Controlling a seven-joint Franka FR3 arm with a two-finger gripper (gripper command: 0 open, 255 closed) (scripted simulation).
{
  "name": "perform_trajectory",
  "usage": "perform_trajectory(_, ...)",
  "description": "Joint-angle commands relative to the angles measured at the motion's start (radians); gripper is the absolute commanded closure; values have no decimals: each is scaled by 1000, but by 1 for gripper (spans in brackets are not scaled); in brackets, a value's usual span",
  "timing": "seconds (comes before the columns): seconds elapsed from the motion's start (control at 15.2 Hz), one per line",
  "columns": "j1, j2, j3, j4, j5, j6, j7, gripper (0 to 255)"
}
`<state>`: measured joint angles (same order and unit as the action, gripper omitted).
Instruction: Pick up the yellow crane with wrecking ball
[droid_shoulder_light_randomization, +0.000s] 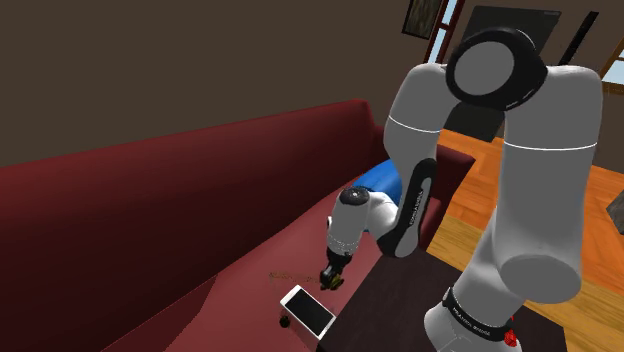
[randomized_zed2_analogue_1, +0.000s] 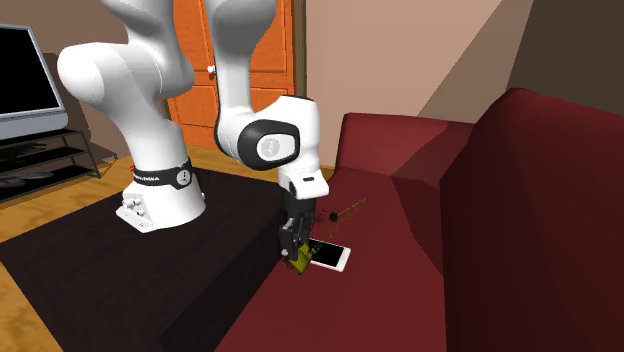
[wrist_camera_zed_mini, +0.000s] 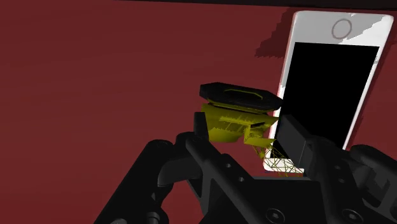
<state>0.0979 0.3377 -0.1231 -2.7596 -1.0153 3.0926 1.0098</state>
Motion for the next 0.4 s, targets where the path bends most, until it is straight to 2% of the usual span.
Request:
perform_trajectory(0.0, -58, -51, 61, -29, 62, -33, -65, 255)
perform_trajectory(0.2, -137, -123, 157, -65, 180, -74, -172, 255)
perform_trajectory(0.33, -139, -127, 161, -67, 187, -76, -179, 255)
